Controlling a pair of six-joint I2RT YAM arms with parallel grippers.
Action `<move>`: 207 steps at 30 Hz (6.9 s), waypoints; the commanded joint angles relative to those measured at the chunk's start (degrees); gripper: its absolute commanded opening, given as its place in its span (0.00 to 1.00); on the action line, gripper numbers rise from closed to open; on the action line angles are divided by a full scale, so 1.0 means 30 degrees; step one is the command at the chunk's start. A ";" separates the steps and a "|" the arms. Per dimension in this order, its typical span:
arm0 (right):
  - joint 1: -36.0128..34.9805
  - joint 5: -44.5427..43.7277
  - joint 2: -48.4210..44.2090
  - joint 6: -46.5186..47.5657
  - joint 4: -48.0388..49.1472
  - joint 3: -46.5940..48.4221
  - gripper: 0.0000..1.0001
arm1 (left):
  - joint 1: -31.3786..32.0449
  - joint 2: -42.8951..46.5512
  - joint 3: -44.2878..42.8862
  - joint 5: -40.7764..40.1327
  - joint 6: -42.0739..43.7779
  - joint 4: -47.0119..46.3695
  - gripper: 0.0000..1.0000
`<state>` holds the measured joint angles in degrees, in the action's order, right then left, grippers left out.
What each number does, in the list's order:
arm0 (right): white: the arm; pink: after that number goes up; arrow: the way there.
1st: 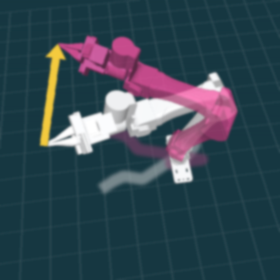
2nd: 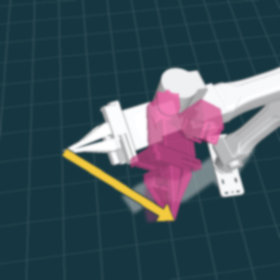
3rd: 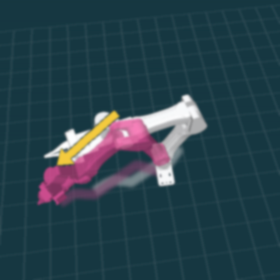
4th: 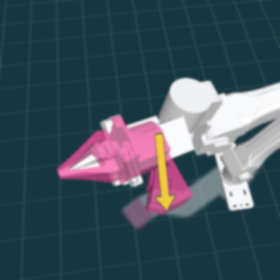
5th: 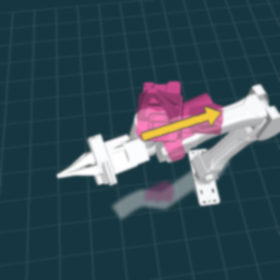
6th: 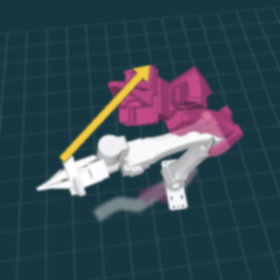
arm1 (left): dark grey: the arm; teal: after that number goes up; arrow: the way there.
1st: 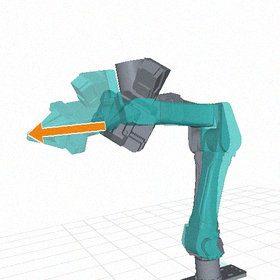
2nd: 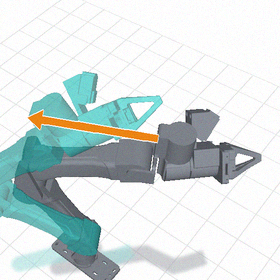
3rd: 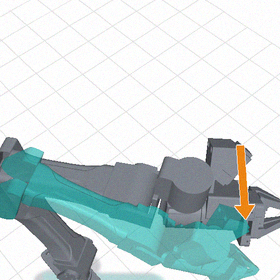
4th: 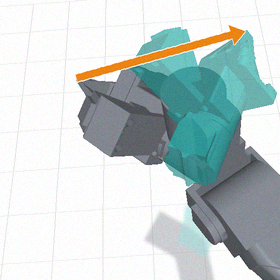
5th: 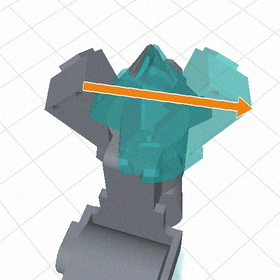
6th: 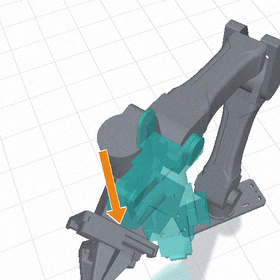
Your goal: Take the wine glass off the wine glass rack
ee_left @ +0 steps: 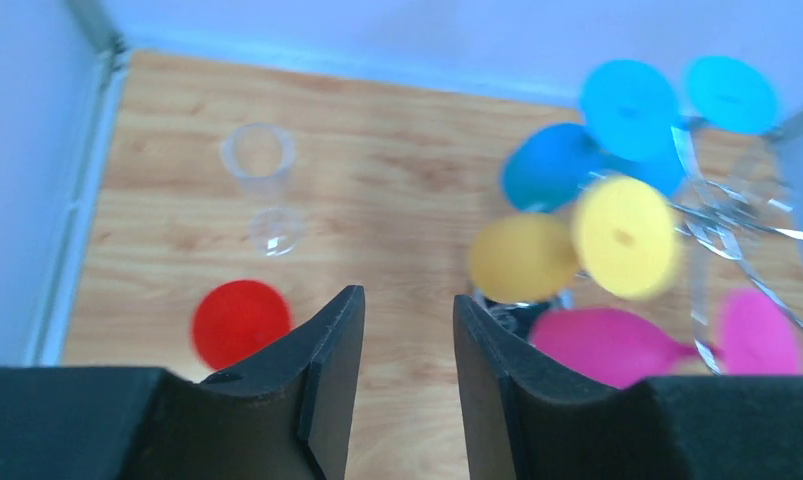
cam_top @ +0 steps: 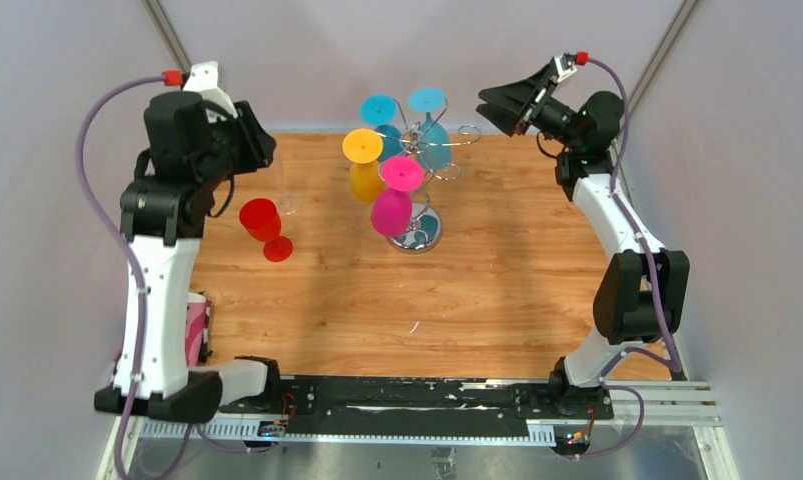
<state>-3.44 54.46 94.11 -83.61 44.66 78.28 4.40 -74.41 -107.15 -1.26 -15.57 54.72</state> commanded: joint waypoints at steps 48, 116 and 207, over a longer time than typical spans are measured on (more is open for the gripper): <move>-1.0073 -0.6623 -0.8983 0.8701 -1.1555 -0.5838 0.55 | 0.6941 0.5553 1.1488 0.5153 -0.5537 -0.9814 0.57; -1.3146 -1.7771 -0.8519 0.4589 -0.6518 -0.7554 0.33 | 0.6940 0.7320 1.3738 0.5465 -0.4656 -0.9612 0.55; -1.2948 -1.7834 -0.5858 0.2469 -1.3430 -0.1811 0.00 | 0.6940 0.7383 1.4012 0.5800 -0.4550 -0.9792 0.51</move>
<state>-42.72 3.25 75.37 -76.93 3.05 71.75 24.88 -52.40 -65.21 15.46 -30.20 25.78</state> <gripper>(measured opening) 0.022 0.520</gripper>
